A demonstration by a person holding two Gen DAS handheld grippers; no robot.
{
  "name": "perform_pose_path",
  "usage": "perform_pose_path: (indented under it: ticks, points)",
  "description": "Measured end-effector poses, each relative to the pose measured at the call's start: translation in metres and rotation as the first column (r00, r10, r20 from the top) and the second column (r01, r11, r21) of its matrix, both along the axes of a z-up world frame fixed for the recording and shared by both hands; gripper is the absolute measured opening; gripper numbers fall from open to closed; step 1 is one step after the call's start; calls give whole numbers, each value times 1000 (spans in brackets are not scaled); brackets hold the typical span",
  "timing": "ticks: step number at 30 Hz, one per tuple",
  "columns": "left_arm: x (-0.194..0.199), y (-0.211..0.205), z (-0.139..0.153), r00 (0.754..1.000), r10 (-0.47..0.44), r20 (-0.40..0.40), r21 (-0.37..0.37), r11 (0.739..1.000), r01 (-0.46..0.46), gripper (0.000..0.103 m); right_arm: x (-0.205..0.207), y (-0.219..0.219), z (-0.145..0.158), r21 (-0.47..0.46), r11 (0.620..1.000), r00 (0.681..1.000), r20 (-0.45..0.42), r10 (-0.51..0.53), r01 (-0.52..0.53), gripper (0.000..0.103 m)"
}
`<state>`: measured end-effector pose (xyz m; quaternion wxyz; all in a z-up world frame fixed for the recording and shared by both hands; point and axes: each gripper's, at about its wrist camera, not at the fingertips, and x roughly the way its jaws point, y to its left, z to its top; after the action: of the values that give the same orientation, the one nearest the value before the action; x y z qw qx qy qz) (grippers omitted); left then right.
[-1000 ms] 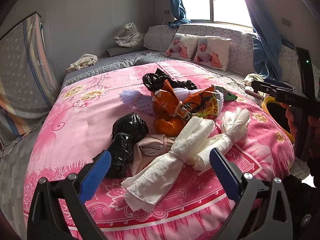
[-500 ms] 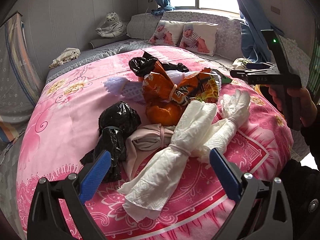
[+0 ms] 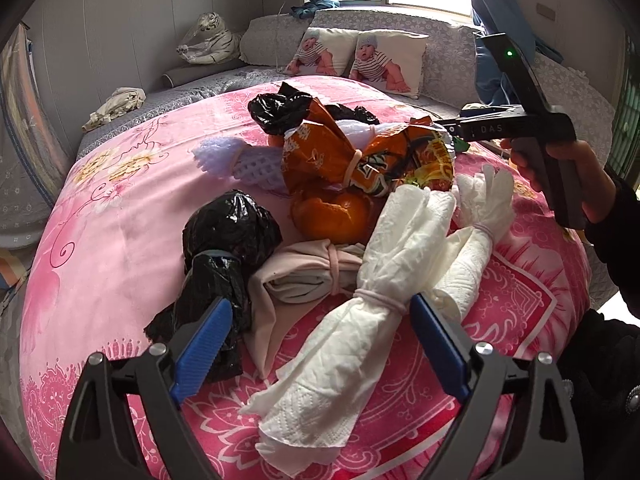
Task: Collect trash
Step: 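Grasp the green snack packet with the right tool while the left tool grasps a white tied bag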
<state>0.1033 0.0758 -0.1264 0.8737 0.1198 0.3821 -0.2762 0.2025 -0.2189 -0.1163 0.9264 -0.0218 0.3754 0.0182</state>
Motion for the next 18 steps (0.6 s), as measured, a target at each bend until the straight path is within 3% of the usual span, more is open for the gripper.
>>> perform_pose_path:
  ticks: [4,9,12,18]
  points:
    - [0,-5,-5,1000,-25,-5,12,1000,25,79,9,0,-4,13,1000,1000,-11,9,-8,95]
    - [1,-13,-17,997,-52,-61,34,998,55,43,20,-3,-13,60,998,998,-60,19,-16,95]
    - [-1,-13,-21,996,-52,-71,22,998,53,31,22,-4,-17,73,997,997,-78,20,-14,95]
    - [-3,-10,-21,996,-27,-83,-13,1000,26,24,22,-6,-16,104,994,998,-64,24,-17,94]
